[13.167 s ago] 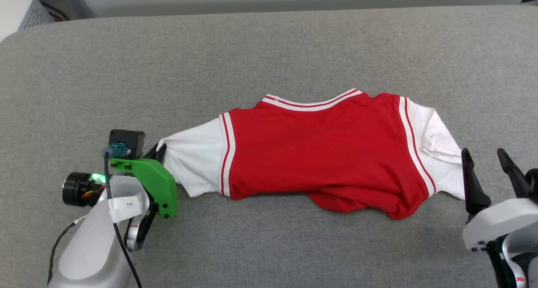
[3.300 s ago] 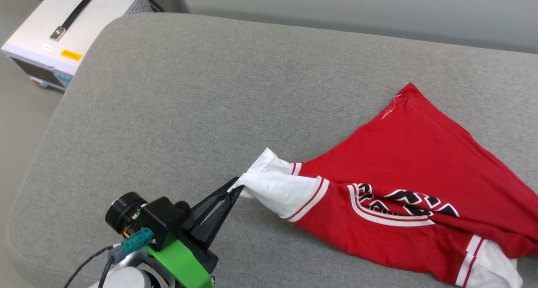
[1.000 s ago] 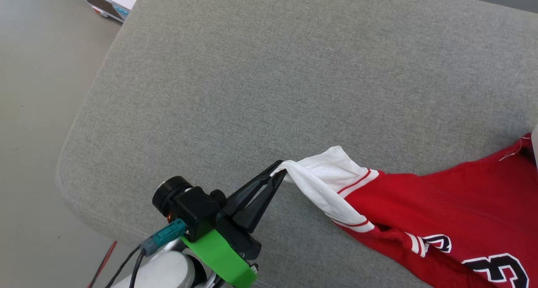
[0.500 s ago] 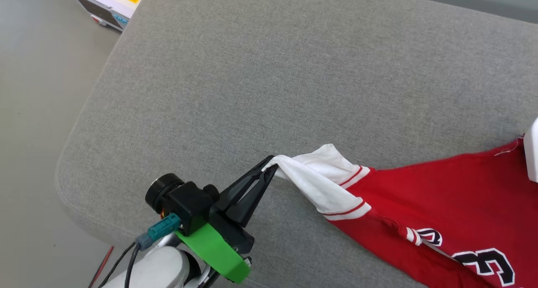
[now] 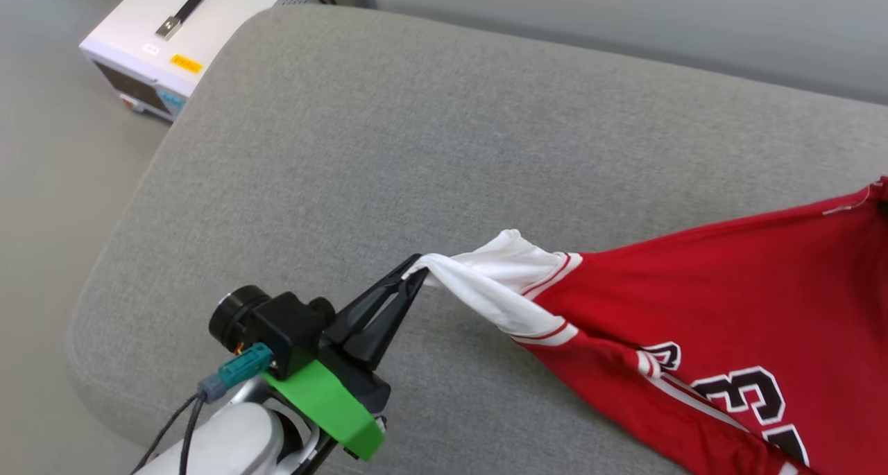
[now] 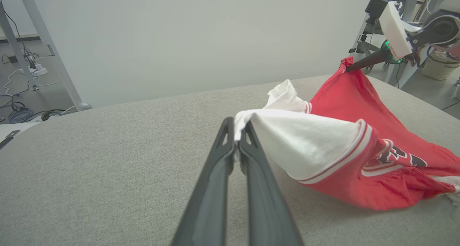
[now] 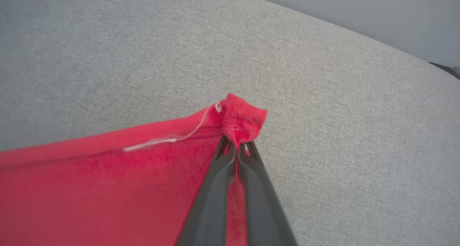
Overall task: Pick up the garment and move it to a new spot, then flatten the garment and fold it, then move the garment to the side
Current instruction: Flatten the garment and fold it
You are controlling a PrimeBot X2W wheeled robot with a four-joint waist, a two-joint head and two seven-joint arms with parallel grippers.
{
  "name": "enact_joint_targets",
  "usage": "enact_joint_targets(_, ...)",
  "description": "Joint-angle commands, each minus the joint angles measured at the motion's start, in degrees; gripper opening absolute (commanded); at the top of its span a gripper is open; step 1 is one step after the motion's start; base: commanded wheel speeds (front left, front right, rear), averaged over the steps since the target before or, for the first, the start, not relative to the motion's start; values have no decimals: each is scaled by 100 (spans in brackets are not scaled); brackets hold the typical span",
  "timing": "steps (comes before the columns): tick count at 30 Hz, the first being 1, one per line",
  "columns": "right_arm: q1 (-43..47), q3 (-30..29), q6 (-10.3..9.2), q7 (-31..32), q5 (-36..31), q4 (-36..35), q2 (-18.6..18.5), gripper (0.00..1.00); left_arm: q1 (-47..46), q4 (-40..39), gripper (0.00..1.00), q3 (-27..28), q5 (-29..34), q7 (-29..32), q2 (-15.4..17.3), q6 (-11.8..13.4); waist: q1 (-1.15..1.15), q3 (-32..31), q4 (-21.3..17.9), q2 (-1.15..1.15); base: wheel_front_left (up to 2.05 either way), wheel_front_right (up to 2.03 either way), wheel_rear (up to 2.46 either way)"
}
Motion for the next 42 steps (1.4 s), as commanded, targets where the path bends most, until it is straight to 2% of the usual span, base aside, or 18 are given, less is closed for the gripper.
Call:
enact_joint_targets(1, -91, -42, -4, -118, 88, -69, -25, 0, 11, -41, 0, 77, -50, 26, 89, 43, 0, -315, -288, 0, 0, 0, 0)
enact_joint_targets(8, -315, 18, -4, -566, 166, -420, -130, 0, -222, -141, 0, 286, -127, 218, 384, 22, 0, -647, -640, 0, 0, 0, 0)
enact_joint_targets(19, -836, 169, -4, -1107, 326, -1078, -322, 0, -1347, -35, 0, 940, -612, 776, 727, -258, 0, -1018, -1121, 0, 0, 0, 0)
enact_joint_targets(23, -1042, 235, -4, -1335, 367, -1274, -319, 0, -1781, 159, 0, 1257, -907, 961, 767, -271, 0, -1103, -1281, 0, 0, 0, 0)
enact_joint_targets(27, -1241, 233, -4, -1570, 322, -1418, -236, 0, -2205, 264, 0, 1556, -946, 1022, 910, -227, 0, -1152, -1462, 0, 0, 0, 0)
enact_joint_targets(37, -1474, -9, -4, -1607, 245, -1673, 121, 0, -3324, 509, 0, 1954, -835, 1289, 1112, -172, 0, -911, -1786, 0, 0, 0, 0)
enact_joint_targets(42, -1594, -116, -4, -1661, 204, -1791, 151, 0, -3756, 601, 0, 1913, -607, 1446, 1242, -263, 0, -524, -1863, 0, 0, 0, 0)
